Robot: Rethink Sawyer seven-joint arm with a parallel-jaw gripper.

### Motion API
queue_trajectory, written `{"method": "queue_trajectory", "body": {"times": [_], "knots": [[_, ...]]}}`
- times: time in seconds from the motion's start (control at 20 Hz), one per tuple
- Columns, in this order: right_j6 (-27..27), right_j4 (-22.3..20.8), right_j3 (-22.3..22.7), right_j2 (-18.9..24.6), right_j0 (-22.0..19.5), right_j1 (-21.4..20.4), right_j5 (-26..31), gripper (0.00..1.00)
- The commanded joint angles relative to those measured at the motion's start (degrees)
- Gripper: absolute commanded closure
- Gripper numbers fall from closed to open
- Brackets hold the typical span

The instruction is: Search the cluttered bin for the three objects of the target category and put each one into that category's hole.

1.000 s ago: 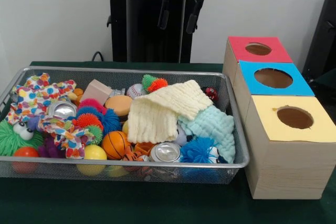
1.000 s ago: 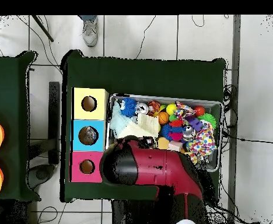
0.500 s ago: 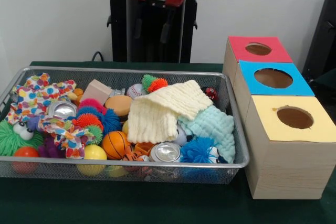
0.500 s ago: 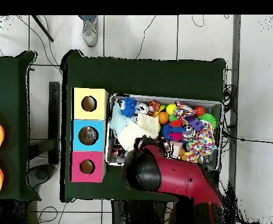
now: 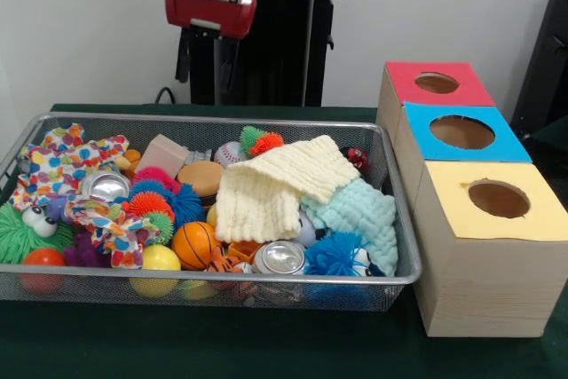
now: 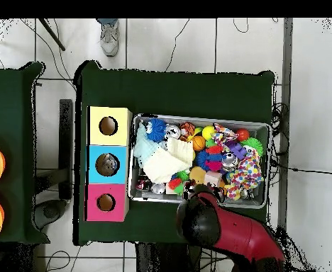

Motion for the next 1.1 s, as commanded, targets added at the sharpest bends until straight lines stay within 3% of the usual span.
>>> {"method": "queue_trajectory", "body": {"times": [0.05,0.35,0.7,1.1], "knots": [[10.85,-0.30,6.78,6.00,-3.05,5.28,-5.67,0.00],[10.85,-1.22,7.51,5.22,-4.41,7.87,-9.35,0.00],[9.81,-3.06,7.11,6.53,-9.19,13.65,-13.15,0.00],[9.22,-5.46,6.96,7.67,-12.82,17.17,-16.27,0.00]]}}
